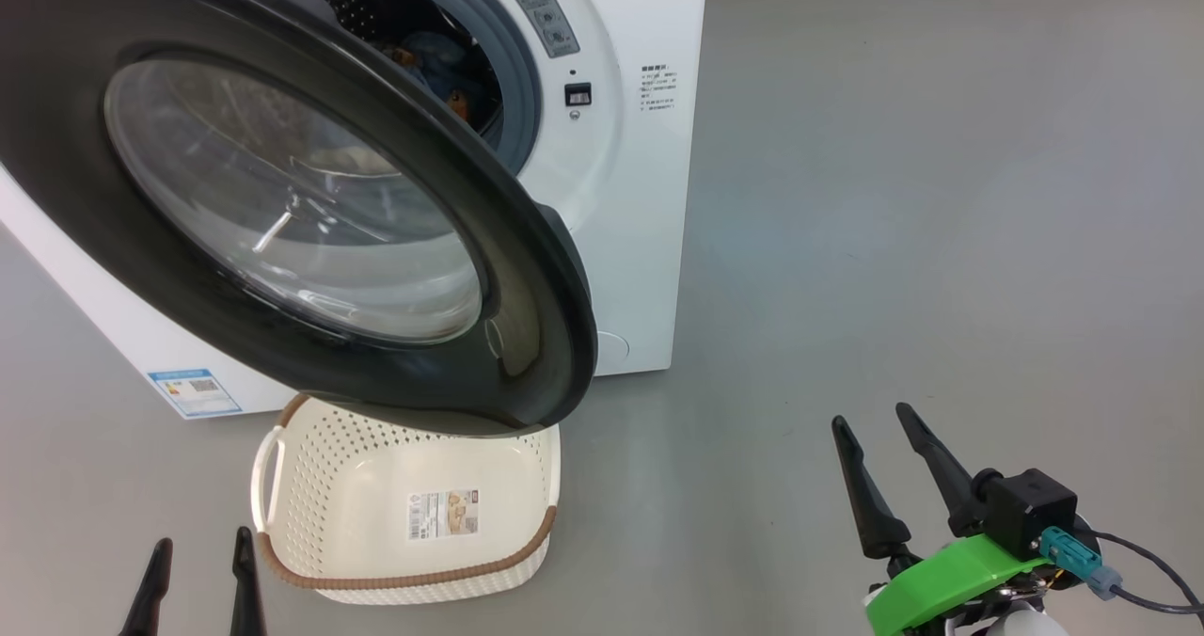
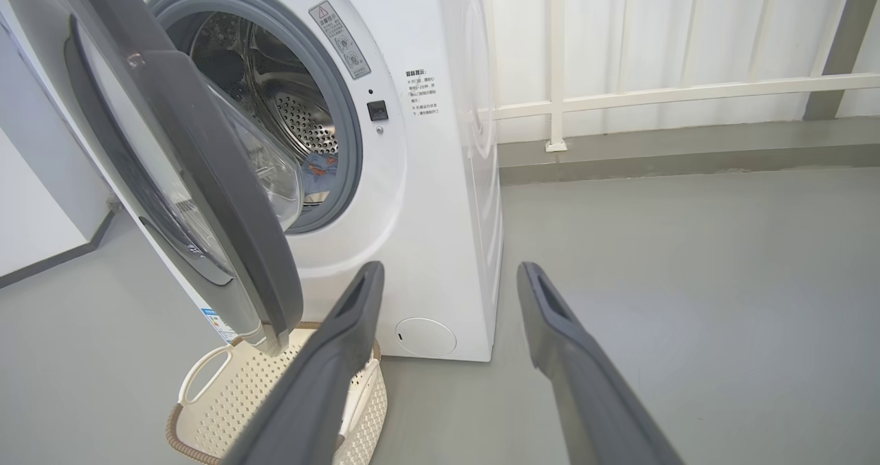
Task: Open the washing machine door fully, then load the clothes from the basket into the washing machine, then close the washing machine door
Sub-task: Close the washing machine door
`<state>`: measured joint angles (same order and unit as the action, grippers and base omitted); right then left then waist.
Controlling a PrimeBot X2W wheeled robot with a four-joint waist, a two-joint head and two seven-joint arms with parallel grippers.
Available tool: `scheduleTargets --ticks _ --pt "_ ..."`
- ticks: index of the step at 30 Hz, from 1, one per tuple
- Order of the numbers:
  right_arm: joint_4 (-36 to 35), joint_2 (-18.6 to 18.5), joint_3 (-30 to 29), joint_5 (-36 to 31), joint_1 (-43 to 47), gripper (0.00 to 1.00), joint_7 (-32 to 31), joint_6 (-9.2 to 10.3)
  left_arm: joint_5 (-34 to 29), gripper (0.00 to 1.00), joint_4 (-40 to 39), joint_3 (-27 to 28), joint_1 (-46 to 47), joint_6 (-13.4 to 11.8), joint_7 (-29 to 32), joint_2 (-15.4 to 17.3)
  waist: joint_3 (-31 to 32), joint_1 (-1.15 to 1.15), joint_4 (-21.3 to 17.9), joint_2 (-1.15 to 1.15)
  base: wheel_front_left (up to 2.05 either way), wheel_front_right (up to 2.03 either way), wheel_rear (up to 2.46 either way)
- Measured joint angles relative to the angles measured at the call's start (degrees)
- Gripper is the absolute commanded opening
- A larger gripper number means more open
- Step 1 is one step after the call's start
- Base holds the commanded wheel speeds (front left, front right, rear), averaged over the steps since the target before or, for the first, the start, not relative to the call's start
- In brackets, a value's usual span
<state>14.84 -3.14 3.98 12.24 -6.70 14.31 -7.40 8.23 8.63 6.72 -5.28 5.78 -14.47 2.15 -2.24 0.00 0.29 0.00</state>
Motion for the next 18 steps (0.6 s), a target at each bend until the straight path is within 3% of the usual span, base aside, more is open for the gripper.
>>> scheduleTargets --ticks 2,3,4,10,16,18 --pt "0.07 0.00 -0.43 -0.02 0.00 1.00 0.00 0.00 0.00 1.00 0.00 -0.01 0.05 -0.01 0.00 0.00 -0.04 0.00 0.02 0.00 0.00 0.00 0.00" --pt "0.29 -0.01 -0.67 -0.02 0.00 0.65 0.00 0.00 0.00 1.00 0.01 -0.02 0.06 -0.01 0.00 0.00 -0.04 0.00 0.03 0.00 0.00 0.00 0.00" --pt "0.67 -0.01 -0.88 0.03 0.01 0.03 0.00 0.00 0.00 1.00 0.01 -0.03 0.06 -0.03 0.00 0.00 -0.03 0.00 0.04 0.00 0.00 0.00 0.00" --pt "2.58 0.10 -2.93 0.00 0.05 0.00 0.00 0.00 0.12 1.00 0.00 -0.21 0.07 -0.19 0.00 0.00 -0.16 0.00 0.15 0.00 0.00 0.00 0.00" --pt "-6.31 0.04 -2.01 -1.69 -0.13 0.00 0.00 0.00 0.46 1.00 -0.16 -0.25 0.15 -0.52 0.00 -0.01 -0.61 0.00 0.24 0.00 0.00 0.00 0.00" --pt "-12.68 0.02 0.54 -3.18 -0.15 0.00 0.01 0.00 0.60 1.00 -0.15 -0.40 0.51 -0.54 0.00 -0.01 -0.89 0.00 0.42 0.00 0.00 0.00 0.00"
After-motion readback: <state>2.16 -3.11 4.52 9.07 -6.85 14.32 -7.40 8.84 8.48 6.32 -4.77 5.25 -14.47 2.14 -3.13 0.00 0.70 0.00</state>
